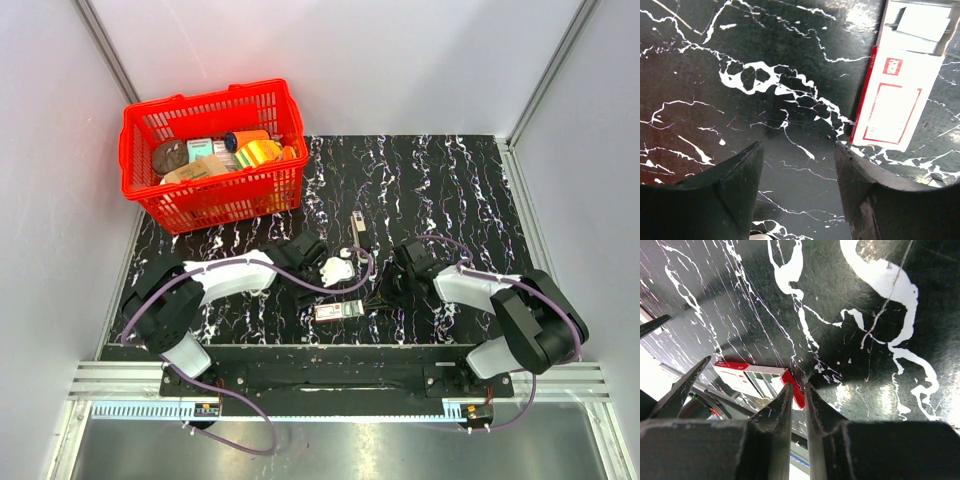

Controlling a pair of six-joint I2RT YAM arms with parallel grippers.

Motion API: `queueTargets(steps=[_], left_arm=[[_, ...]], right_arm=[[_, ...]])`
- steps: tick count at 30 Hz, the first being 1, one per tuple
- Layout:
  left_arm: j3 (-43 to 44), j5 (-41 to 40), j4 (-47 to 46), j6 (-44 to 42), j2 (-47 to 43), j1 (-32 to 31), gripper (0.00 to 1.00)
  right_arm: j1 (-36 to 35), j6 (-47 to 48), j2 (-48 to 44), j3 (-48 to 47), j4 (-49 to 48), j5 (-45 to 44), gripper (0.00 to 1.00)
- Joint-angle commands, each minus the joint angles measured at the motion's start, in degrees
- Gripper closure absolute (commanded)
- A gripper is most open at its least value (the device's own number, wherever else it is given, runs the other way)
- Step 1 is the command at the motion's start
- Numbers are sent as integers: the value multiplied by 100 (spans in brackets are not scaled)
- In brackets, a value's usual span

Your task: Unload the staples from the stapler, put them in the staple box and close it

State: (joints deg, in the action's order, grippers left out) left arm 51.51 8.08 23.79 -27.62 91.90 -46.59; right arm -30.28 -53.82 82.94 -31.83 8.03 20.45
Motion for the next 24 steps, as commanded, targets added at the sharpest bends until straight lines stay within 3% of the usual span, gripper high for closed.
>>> queueTargets(steps=[1,19,24], left_arm=[[-9,-104,-226,-95,-31,-192,37],[-79,-324,-165,-156,-84,-299,36],[-149,-359,99,-349,-461,44,35]], right_arm=[[49,-49,82,-51,-153,144,80],[49,275,250,-332,259,101,83],[128,373,161,-323,357,47,77]])
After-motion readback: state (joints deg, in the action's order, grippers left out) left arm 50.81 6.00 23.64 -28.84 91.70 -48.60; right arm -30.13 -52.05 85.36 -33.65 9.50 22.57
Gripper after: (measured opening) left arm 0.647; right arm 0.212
